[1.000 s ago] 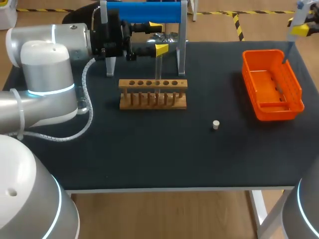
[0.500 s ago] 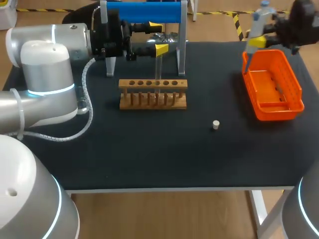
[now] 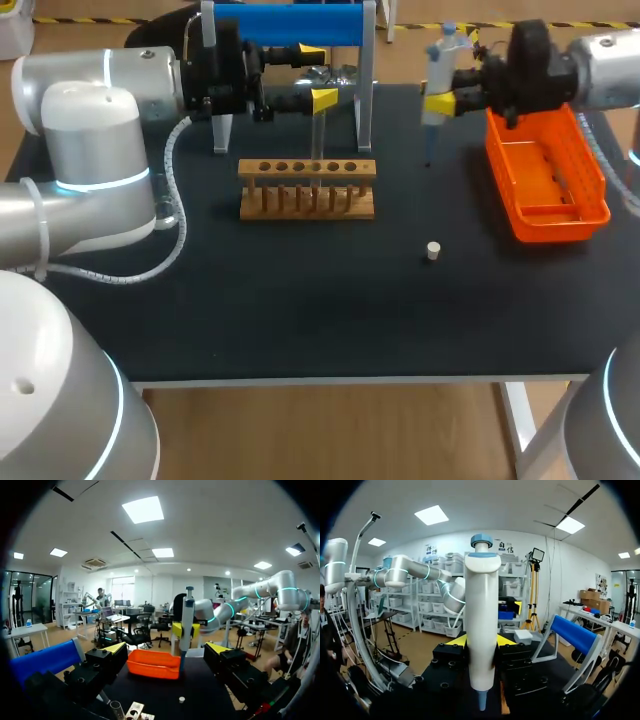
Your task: Invert the test tube, pick up the pipette, mount the tip to pipette, aspirate from beaker and dispense into the tube, eject the tip, return the pipette, and cap with the stopper.
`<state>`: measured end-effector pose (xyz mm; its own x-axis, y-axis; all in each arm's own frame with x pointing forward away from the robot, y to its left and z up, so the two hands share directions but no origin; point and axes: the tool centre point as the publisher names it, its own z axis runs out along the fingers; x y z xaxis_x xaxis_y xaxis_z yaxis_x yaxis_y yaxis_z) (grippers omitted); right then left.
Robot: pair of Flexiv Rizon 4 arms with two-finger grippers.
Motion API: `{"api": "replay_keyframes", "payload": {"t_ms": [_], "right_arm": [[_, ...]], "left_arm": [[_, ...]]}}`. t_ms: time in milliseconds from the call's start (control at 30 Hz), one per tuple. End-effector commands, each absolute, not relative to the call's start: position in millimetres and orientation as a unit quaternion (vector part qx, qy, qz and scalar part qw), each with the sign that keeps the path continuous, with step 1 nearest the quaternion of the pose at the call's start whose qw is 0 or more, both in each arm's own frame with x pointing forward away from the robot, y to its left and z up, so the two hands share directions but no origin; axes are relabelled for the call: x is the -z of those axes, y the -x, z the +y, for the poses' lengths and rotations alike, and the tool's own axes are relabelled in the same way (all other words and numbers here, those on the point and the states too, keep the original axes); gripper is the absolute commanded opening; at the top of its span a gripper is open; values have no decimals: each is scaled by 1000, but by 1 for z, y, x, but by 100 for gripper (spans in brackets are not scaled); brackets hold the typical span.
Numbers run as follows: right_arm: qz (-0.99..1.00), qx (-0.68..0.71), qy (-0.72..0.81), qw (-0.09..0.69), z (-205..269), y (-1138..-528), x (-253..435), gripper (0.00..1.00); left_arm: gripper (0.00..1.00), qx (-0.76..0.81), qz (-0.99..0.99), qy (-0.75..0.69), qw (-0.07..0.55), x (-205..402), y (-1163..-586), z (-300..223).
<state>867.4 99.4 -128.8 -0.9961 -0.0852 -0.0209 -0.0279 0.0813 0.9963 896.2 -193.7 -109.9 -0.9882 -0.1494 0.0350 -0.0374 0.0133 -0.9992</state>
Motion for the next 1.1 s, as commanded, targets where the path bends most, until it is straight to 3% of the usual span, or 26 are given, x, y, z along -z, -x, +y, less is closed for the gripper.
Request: {"api": "replay_keyframes", "payload": {"t_ms": [33,1100], "right_arm": [[-732,679,-46,28,130,-878,136,0],[-715,692,-61,76,214,-896,153,0]], "left_arm": [[100,699,711,66,41,110,-896,-195],[100,699,711,66,41,110,-896,-195]]}}
